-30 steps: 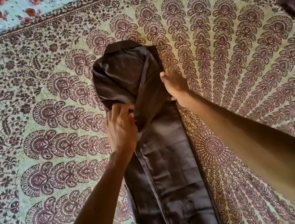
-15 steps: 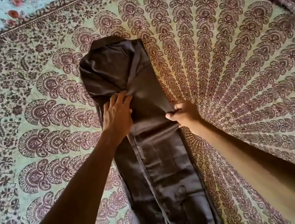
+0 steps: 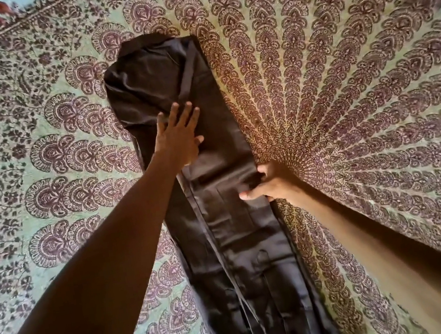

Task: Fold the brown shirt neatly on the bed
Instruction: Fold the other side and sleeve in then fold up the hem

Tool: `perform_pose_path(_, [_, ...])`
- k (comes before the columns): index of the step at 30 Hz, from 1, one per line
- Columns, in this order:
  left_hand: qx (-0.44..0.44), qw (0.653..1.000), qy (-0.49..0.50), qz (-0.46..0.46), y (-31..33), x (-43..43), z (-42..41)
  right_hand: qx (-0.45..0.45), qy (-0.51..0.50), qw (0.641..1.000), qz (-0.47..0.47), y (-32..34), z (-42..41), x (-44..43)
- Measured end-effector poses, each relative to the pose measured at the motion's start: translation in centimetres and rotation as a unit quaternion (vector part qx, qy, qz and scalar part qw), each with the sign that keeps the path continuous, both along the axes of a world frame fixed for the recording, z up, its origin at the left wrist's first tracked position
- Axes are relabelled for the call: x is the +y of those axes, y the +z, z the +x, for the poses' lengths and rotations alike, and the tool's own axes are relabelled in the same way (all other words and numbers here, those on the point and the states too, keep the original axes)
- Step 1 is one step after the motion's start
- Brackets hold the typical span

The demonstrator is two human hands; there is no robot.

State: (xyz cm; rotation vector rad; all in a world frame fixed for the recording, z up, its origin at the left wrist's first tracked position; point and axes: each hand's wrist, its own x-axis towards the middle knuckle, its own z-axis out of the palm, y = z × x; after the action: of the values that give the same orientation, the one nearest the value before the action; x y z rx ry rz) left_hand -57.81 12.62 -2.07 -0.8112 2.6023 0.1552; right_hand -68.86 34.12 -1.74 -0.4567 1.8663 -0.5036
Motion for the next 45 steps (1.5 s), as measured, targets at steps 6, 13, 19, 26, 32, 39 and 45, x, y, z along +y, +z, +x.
perform_pose_path(6, [0.212, 0.976, 0.015, -0.053, 1.3, 7.1, 2.4, 0.07, -0.022, 0.997, -0.028, -0.3, 1.9, 4.1])
perform_pose_path(13, [0.223, 0.973, 0.059, -0.001, 1.6, 16.3, 6.3, 0.122, 0.032, 0.991, -0.049, 0.8, 4.7, 8.8])
perform_pose_path(19, [0.299, 0.864, 0.388, 0.114, 2.8, 24.4, 11.2, 0.168, 0.012, 0.984, -0.053, 1.0, 7.9, 13.7])
perform_pose_path(26, [0.238, 0.733, 0.595, 0.227, 2.6, 30.6, 14.1, 0.137, -0.053, 0.989, -0.027, 1.5, 11.1, 19.9])
perform_pose_path(32, [0.284, 0.768, 0.547, 0.175, 2.6, 33.7, 15.7, 0.141, -0.073, 0.987, -0.001, 1.4, 12.5, 22.7])
perform_pose_path(39, [0.248, 0.805, 0.51, 0.176, 3.1, 35.9, 17.0, 0.164, -0.009, 0.986, 0.001, 1.9, 13.9, 25.0])
perform_pose_path(45, [0.156, 0.803, 0.526, 0.233, 3.2, 37.8, 17.8, 0.206, -0.017, 0.978, -0.025, 3.0, 14.4, 26.4])
